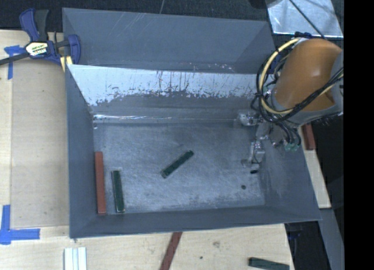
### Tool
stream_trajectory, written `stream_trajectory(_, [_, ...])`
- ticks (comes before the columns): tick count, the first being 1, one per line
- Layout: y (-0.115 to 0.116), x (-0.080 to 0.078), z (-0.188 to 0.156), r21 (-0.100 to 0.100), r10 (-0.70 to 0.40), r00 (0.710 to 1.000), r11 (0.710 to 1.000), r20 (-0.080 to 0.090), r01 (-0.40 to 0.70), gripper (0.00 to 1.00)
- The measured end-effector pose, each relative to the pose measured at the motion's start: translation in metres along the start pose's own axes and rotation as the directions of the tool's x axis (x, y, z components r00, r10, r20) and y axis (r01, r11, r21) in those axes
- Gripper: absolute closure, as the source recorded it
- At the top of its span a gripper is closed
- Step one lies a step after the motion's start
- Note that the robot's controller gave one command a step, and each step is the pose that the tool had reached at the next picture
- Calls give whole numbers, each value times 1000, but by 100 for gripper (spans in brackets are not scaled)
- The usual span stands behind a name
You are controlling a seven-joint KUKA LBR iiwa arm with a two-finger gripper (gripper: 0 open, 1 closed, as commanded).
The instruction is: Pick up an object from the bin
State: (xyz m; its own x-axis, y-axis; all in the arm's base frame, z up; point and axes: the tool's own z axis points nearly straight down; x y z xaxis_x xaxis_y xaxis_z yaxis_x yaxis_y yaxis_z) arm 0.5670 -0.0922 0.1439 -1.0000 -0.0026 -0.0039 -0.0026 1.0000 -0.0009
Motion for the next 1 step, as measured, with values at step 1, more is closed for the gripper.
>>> stream_trajectory(1, [46, -8, 28, 1, -59, 998, 998, 2, 59, 0])
